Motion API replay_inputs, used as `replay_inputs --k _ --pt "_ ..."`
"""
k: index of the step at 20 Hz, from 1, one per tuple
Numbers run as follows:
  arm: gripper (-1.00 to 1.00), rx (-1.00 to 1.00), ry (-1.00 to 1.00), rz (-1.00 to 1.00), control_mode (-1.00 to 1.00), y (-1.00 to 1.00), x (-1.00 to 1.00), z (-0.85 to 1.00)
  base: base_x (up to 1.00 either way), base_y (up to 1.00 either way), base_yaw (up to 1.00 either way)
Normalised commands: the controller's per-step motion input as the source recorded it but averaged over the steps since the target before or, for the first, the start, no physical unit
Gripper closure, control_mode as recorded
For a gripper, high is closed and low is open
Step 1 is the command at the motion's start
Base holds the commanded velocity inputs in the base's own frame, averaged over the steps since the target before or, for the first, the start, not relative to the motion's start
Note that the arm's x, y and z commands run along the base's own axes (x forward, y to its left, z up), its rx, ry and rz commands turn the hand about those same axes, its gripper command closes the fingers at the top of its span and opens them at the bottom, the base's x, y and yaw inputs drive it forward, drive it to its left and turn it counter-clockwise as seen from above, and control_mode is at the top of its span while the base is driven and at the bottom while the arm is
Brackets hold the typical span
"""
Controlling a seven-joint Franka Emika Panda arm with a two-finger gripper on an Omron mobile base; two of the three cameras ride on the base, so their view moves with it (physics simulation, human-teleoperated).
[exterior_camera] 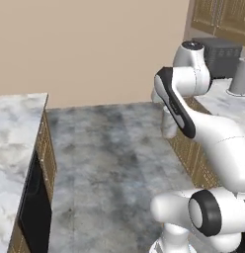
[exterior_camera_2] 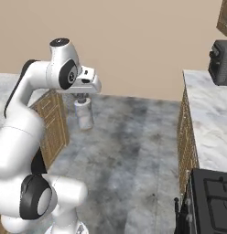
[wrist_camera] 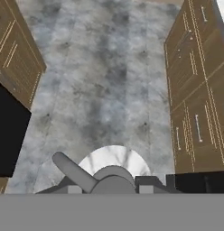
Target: Pick up the dish brush and soap dispenser from the sink, and place them back in the cabinet, and close the cabinet doors.
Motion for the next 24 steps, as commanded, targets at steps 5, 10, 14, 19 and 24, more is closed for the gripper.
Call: replay_inputs --k 5,10,14,19,24 --pt "1.00 0.00 0.00 0.00 1.00 0.00 0.00 0.00 0.16 0.07 -0.70" --pt "1.00 0.00 0.00 0.00 1.00 0.00 0.00 0.00 0.16 0.07 -0.65" --pt "1.00 0.00 0.00 0.00 1.00 0.00 0.00 0.00 0.14 0.06 -0.63" --pt "1.00 0.00 0.00 0.00 1.00 0.00 0.00 0.00 0.06 0.00 -0.62" --pt "1.00 0.00 0.00 0.00 1.00 0.00 0.00 0.00 0.00 0.00 -0.60"
